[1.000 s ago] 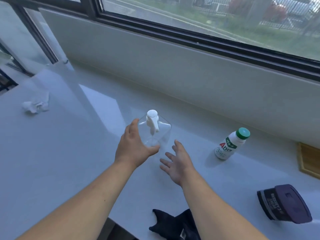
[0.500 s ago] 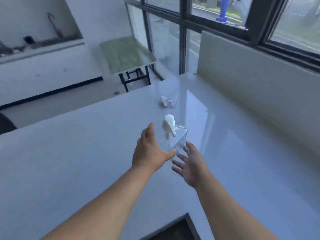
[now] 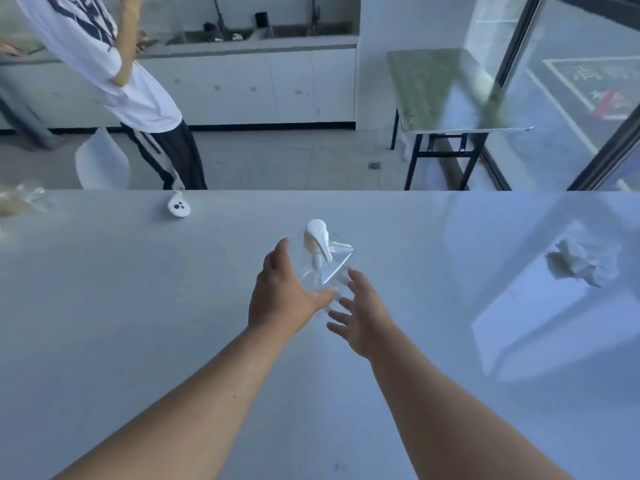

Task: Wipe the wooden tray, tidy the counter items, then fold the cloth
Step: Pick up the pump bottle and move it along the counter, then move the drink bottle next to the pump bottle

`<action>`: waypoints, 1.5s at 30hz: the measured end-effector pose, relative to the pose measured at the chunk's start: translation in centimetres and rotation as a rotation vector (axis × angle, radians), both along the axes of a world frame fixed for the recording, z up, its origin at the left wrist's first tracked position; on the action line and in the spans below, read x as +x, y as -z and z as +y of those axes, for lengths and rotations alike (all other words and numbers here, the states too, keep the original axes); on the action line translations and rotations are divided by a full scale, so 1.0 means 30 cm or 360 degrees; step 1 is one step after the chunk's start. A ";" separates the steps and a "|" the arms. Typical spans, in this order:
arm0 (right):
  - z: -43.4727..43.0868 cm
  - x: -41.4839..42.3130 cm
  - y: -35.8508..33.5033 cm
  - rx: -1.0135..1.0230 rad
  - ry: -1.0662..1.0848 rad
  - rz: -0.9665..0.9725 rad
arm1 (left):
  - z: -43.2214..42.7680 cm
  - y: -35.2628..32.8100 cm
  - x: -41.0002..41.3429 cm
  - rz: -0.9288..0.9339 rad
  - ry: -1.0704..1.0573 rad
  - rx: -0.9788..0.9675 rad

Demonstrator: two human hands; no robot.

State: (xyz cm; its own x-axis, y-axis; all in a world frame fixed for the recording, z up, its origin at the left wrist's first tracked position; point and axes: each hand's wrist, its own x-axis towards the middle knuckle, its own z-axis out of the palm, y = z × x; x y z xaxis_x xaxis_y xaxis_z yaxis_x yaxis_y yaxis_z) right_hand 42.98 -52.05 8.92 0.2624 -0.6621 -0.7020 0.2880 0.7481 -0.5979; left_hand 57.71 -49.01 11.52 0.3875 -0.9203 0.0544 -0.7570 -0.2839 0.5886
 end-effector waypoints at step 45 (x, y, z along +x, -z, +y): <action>1.365 -1.466 -0.024 0.0062 0.1530 0.1411 | 0.771 0.067 -1.597 0.0022 0.2125 0.0612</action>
